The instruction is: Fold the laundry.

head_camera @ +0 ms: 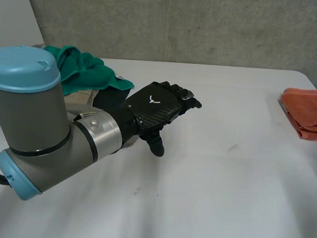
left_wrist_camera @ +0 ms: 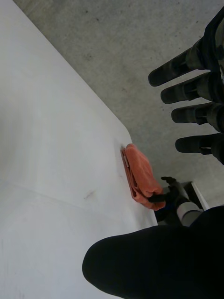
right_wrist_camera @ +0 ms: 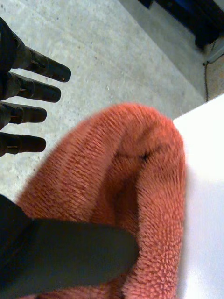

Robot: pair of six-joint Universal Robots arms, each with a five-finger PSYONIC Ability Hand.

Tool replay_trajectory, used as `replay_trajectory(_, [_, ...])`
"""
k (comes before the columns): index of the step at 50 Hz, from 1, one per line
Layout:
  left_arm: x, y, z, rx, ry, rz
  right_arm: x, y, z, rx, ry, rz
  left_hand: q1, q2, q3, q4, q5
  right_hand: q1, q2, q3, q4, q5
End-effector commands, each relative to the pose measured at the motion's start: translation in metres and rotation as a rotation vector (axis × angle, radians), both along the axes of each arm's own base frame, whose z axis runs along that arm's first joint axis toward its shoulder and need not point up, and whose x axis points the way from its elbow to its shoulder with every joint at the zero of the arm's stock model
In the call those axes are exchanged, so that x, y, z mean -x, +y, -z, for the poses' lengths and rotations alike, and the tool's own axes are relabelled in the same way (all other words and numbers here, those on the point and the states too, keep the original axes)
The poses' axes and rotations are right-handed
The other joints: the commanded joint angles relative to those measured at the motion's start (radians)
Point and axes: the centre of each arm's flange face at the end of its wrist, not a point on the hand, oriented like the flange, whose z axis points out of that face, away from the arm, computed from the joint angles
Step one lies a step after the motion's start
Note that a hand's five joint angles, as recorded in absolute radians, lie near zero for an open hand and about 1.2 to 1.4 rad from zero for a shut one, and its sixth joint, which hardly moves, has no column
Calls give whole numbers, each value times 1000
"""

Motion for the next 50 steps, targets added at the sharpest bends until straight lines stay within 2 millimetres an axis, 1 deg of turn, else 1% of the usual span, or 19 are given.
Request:
replay_trajectory(1, [0, 2, -2, 6, 2, 2, 25, 33, -46, -34, -2, 19, -5, -2, -9, -3, -21, -28, -72, -81, -109, -127])
replay_trajectory(5, [-1, 1, -5, 12, 6, 1, 36, 51, -56, -56, 64, -39, -5, -2, -9, -3, -21, -28, -72, -81, -109, -127])
replay_trajectory(9, [-3, -3, -7, 20, 10, -13, 56, 68, -69, -77, 152, -44, -5, -2, -9, -3, -21, -28, -72, -81, -109, -127])
replay_trajectory(10, [-5, -4, -9, 24, 12, -19, 69, 70, -77, -68, 192, -22, -5, -2, -9, -3, -21, -28, -72, -81, -109, -127])
replay_trajectory(14, [-13, -13, -19, 51, 23, -72, 84, 70, -99, -15, 279, 32, -5, -2, -9, -3, -21, -28, -72, -81, -109, -127])
replay_trajectory(18, [-26, -35, -27, 97, 31, -187, 85, 67, -126, 123, 327, 77, -2, 1, -6, 0, -18, -28, -72, -81, -109, -127])
replay_trajectory(21, [-45, -64, -37, 159, 48, -358, 71, 71, -151, 247, 335, 65, -8, -5, -12, -6, -24, -28, -72, -81, -109, -127])
replay_trajectory(22, [-51, -72, -38, 170, 49, -407, 53, 78, -169, 331, 322, 35, -10, -8, -15, -9, -27, -28, -72, -81, -109, -127])
replay_trajectory(24, [-67, -91, -36, 193, 32, -531, 30, 87, -186, 418, 298, -12, -16, -13, -21, -15, -33, -28, -72, -81, -109, -127])
replay_trajectory(25, [-71, -95, -34, 194, 22, -557, 6, 99, -200, 500, 272, -78, -16, -13, -21, -15, -33, -28, -72, -81, -109, -127])
replay_trajectory(28, [-86, -113, -12, 191, -74, -610, -33, 119, -209, 583, 247, -207, -16, -13, -21, -15, -33, -28, -72, -81, -109, -127])
replay_trajectory(29, [-90, -117, -6, 193, -104, -617, -58, 134, -207, 612, 234, -305, -19, -16, -23, -18, -36, -28, -72, -81, -109, -127])
replay_trajectory(32, [-108, -131, 19, 198, -232, -639, -93, 155, -196, 622, 229, -457, -13, -11, -18, -12, -30, -28, -72, -81, -109, -127])
replay_trajectory(33, [-112, -134, 25, 200, -263, -640, -114, 169, -185, 605, 221, -561, -13, -11, -18, -12, -30, -28, -72, -81, -109, -127])
replay_trajectory(37, [-124, -145, 57, 197, -390, -618, -156, 202, -160, 545, 189, -754, -2, 1, -6, 0, -18, -28, -72, -81, -109, -127])
replay_trajectory(42, [-126, -154, 94, 160, -460, -591, -166, 219, -134, 422, 151, -805, 16, 19, 12, 18, -1, -28, -72, -81, -109, -127])
replay_trajectory(45, [-125, -159, 103, 159, -459, -592, -166, 222, -122, 348, 143, -809, 101, 103, 96, 102, 84, -28, -72, -81, -109, -127])
replay_trajectory(49, [-120, -161, 114, 172, -449, -583, -164, 223, -107, 269, 156, -811, 497, 499, 492, 498, 480, -28, -72, -81, -109, -127])
replay_trajectory(50, [-118, -161, 117, 184, -444, -580, -164, 224, -105, 257, 164, -812, 782, 785, 778, 784, 766, -28, -72, -81, -109, -127])
